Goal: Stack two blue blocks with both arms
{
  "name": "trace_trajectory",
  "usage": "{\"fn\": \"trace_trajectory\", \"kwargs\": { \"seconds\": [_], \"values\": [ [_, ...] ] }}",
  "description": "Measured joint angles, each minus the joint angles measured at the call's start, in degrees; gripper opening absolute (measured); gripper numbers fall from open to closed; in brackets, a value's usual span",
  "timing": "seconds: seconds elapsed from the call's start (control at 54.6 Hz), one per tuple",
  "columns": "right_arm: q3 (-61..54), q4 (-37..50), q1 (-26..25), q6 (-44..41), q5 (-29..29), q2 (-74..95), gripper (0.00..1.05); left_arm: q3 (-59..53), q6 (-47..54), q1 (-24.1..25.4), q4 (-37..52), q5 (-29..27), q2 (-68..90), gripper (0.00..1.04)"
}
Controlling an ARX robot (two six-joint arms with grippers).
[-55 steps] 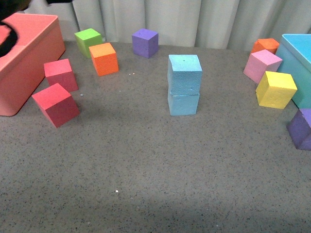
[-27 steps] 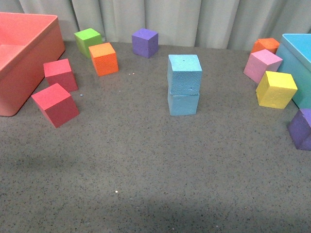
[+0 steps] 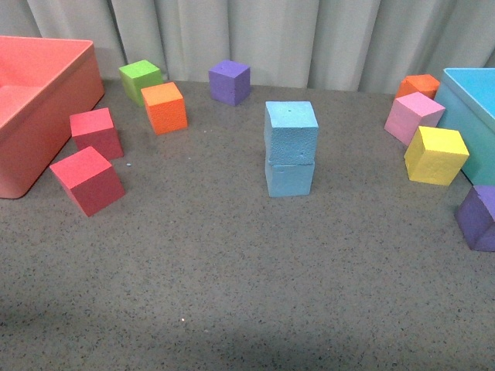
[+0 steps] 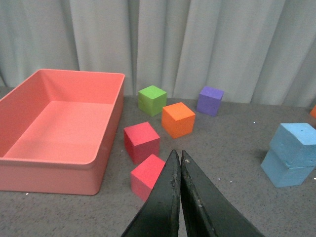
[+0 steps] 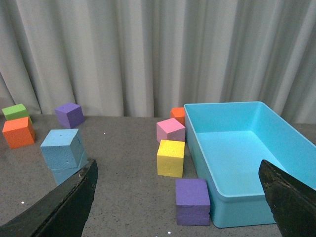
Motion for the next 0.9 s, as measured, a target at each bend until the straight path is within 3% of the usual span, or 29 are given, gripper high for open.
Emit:
{"fn": "trace_trajectory", "kwargs": {
  "seconds": [0.897],
  "values": [
    [0.0, 0.0, 0.0, 0.0, 0.0, 0.0, 0.95, -1.0, 0.0, 1.2, -27.0, 0.5, -30.2, 0.04]
  ]
}}
